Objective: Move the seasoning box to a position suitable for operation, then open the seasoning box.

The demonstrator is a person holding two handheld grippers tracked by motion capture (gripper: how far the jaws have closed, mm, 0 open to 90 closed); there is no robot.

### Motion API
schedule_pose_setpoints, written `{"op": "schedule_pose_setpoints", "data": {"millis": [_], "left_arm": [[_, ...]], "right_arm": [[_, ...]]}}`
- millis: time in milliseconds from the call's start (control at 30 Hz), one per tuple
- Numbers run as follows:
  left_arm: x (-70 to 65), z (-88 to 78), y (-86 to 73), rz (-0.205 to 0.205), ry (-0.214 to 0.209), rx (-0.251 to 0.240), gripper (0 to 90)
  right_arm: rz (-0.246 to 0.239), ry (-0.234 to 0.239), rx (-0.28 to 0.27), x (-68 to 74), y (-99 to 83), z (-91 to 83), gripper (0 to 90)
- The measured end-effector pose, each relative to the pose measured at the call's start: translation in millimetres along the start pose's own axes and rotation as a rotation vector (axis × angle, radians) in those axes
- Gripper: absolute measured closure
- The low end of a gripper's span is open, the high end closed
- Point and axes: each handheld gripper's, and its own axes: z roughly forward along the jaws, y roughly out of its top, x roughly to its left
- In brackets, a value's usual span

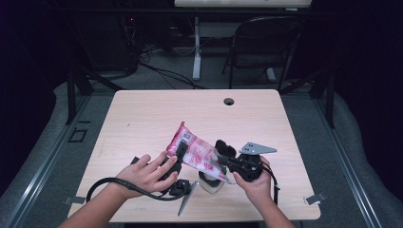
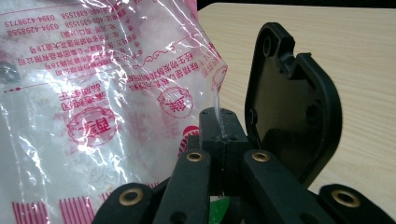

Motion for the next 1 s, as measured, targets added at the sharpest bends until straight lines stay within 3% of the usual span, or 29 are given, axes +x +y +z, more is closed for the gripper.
{"op": "schedule_pose_setpoints", "data": {"millis": [1000], "left_arm": [[-4.8, -1.3, -0.1, -0.041, -0.039, 0.015, 80.7]], "right_arm": [[-0.003, -0.001, -0.001, 0.4, 0.6, -2.4, 90.0]]}}
